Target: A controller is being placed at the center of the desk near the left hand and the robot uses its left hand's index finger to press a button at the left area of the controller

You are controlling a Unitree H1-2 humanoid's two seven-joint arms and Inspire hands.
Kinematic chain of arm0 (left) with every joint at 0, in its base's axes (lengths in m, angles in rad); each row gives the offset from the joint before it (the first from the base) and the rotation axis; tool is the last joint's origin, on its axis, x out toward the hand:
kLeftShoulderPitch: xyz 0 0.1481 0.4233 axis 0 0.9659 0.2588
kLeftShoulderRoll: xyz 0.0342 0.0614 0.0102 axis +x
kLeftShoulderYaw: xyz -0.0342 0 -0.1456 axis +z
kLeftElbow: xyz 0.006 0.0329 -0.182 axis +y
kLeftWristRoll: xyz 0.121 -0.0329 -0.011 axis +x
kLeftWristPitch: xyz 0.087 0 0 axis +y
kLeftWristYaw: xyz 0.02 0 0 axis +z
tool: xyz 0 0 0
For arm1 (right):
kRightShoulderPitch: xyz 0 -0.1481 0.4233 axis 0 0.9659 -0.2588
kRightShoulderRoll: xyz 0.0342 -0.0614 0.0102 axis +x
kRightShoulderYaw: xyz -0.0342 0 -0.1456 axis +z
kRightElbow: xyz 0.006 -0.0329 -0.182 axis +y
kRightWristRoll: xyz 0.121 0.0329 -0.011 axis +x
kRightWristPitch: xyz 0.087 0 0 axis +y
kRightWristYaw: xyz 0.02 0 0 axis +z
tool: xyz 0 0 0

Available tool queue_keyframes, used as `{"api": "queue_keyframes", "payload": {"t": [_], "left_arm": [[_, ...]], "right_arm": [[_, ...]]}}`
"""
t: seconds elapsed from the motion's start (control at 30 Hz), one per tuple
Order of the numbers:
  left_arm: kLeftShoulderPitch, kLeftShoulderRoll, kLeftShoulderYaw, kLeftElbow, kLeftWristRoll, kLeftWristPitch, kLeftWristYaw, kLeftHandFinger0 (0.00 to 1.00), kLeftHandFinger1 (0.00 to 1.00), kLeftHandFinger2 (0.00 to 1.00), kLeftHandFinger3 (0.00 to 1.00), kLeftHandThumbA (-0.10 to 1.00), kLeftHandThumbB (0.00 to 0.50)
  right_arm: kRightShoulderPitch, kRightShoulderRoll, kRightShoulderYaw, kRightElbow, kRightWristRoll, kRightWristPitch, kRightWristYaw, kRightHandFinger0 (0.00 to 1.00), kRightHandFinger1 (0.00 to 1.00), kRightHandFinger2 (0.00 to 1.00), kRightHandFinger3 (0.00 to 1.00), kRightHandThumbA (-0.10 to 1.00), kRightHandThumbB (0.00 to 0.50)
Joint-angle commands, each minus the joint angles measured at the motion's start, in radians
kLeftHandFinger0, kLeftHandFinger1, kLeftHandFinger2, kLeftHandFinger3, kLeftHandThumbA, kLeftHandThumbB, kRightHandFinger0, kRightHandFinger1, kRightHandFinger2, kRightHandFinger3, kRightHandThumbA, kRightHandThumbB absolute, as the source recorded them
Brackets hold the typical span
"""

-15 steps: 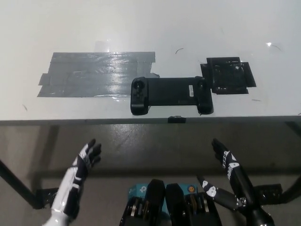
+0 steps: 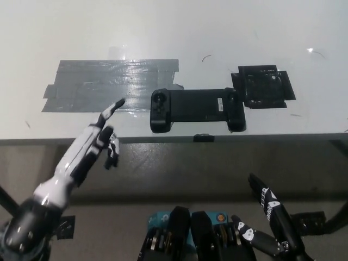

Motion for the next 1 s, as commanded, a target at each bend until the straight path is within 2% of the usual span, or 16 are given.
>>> {"api": "queue_keyframes", "payload": {"t": [0.0,0.1,0.13,0.17,0.2,0.23,0.3,0.37,0.4,0.43,0.5,0.6,0.7,0.83,0.87,0.97], "left_arm": [[-0.104,0.019,-0.018,0.079,-0.048,0.134,-0.084,0.01,0.0,0.0,1.0,1.0,0.294],[-0.152,0.011,-0.027,0.15,-0.054,0.163,-0.101,0.0,0.0,0.0,1.0,1.0,0.318],[-0.173,0.01,-0.028,0.177,-0.063,0.196,-0.113,0.11,0.0,0.0,1.0,1.0,0.347],[-0.201,0.012,-0.035,0.205,-0.069,0.246,-0.128,0.07,0.07,0.11,1.0,1.0,0.378],[-0.216,0.014,-0.039,0.224,-0.071,0.255,-0.138,0.02,0.1,0.16,1.0,1.0,0.379],[-0.24,0.019,-0.048,0.253,-0.078,0.268,-0.161,0.0,0.15,0.26,1.0,1.0,0.362],[-0.288,0.026,-0.072,0.314,-0.084,0.287,-0.208,0.09,0.09,0.25,1.0,1.0,0.343],[-0.306,0.032,-0.082,0.332,-0.089,0.309,-0.225,0.08,0.05,0.26,1.0,1.0,0.345],[-0.333,0.046,-0.105,0.375,-0.099,0.311,-0.263,0.02,0.02,0.28,1.0,1.0,0.363],[-0.345,0.051,-0.113,0.398,-0.102,0.311,-0.279,0.0,0.01,0.28,1.0,1.0,0.356],[-0.364,0.058,-0.124,0.431,-0.103,0.311,-0.298,0.0,0.0,0.29,1.0,1.0,0.363],[-0.385,0.069,-0.135,0.477,-0.133,0.311,-0.323,0.0,0.04,0.35,1.0,1.0,0.388],[-0.391,0.08,-0.144,0.489,-0.16,0.311,-0.332,0.1,0.15,0.48,1.0,1.0,0.397],[-0.397,0.094,-0.158,0.494,-0.202,0.311,-0.336,0.07,0.15,0.48,1.0,1.0,0.406],[-0.401,0.096,-0.161,0.504,-0.217,0.311,-0.339,0.03,0.13,0.45,1.0,1.0,0.416],[-0.411,0.109,-0.176,0.514,-0.256,0.311,-0.334,0.0,0.05,0.36,1.0,1.0,0.429]], "right_arm": [[0.003,-0.009,-0.005,-0.038,0.009,-0.05,0.011,1.0,1.0,1.0,1.0,0.63,0.197],[0.002,-0.01,-0.006,-0.037,0.005,-0.051,0.01,1.0,1.0,1.0,1.0,0.64,0.2],[0.002,-0.009,-0.006,-0.041,0.004,-0.047,0.01,1.0,1.0,1.0,1.0,0.64,0.207],[0.001,-0.009,-0.007,-0.045,0.007,-0.044,0.011,1.0,1.0,1.0,1.0,0.64,0.206],[0.001,-0.009,-0.006,-0.046,0.005,-0.045,0.011,1.0,1.0,1.0,1.0,0.64,0.204],[-0.001,-0.01,-0.006,-0.047,0.004,-0.045,0.012,1.0,1.0,1.0,1.0,0.64,0.203],[-0.002,-0.012,-0.008,-0.049,0.005,-0.044,0.012,1.0,1.0,1.0,1.0,0.64,0.208],[-0.006,-0.012,-0.009,-0.05,0.002,-0.042,0.011,1.0,1.0,1.0,1.0,0.64,0.208],[-0.007,-0.013,-0.009,-0.053,0.003,-0.042,0.012,1.0,1.0,1.0,1.0,0.64,0.206],[-0.007,-0.014,-0.008,-0.055,0.002,-0.039,0.013,1.0,1.0,1.0,1.0,0.64,0.206],[-0.011,-0.015,-0.007,-0.058,-0.004,-0.035,0.012,1.0,1.0,1.0,1.0,0.63,0.207],[-0.016,-0.019,-0.007,-0.063,-0.008,-0.025,0.012,1.0,1.0,1.0,1.0,0.63,0.213],[-0.023,-0.023,-0.007,-0.064,-0.008,-0.02,0.013,1.0,1.0,1.0,1.0,0.64,0.22],[-0.027,-0.027,-0.003,-0.062,-0.013,-0.022,0.013,1.0,1.0,1.0,1.0,0.64,0.222],[-0.028,-0.028,-0.002,-0.062,-0.015,-0.022,0.013,1.0,1.0,1.0,1.0,0.64,0.222],[-0.028,-0.029,-0.001,-0.065,-0.023,-0.019,0.011,1.0,1.0,1.0,1.0,0.64,0.225]]}}
